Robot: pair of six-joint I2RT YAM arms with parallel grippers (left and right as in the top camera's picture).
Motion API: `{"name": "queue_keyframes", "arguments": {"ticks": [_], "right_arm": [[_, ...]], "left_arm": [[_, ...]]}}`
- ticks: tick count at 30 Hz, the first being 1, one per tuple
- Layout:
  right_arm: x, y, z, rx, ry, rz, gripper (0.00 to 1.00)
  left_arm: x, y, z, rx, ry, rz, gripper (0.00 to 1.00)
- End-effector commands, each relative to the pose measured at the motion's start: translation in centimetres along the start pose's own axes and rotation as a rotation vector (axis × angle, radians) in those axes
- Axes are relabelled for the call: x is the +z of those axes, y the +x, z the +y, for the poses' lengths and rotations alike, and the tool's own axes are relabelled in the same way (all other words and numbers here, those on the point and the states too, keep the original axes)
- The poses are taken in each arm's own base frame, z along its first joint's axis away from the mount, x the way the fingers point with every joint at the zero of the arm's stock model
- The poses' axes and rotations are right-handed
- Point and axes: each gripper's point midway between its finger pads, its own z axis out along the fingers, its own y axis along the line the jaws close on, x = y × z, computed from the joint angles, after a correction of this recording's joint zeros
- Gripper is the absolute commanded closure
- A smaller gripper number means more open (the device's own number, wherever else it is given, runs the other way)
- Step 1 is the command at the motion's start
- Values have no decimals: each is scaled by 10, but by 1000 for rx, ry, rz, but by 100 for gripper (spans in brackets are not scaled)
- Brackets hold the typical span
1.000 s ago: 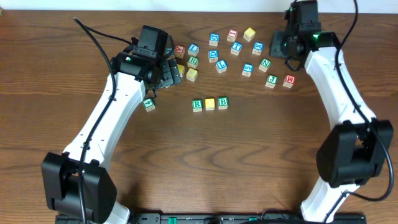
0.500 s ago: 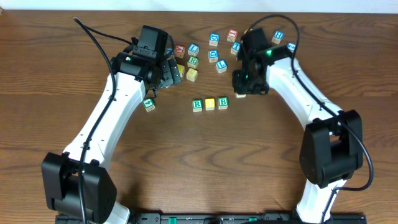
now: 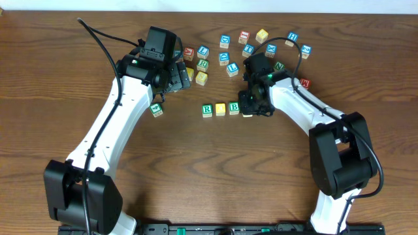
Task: Spell out ROBOT
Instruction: 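Carry the yellow O block and set it right of the green B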
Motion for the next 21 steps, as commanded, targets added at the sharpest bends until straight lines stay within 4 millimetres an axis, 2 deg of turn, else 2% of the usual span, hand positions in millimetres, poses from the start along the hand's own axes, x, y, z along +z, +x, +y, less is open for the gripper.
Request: {"name": "queue_keyframes", "arguments": {"ticks": [1, 16, 21], "right_arm": [[3, -3, -5, 14, 35, -16, 78], [7, -8, -4, -14, 46, -51, 62], [7, -9, -4, -27, 46, -55, 60]], "left_arm": [[-10, -8, 1, -3, 7, -31, 2], [-10, -8, 1, -3, 7, -31, 2], [-10, -8, 1, -3, 7, -31, 2]]}}
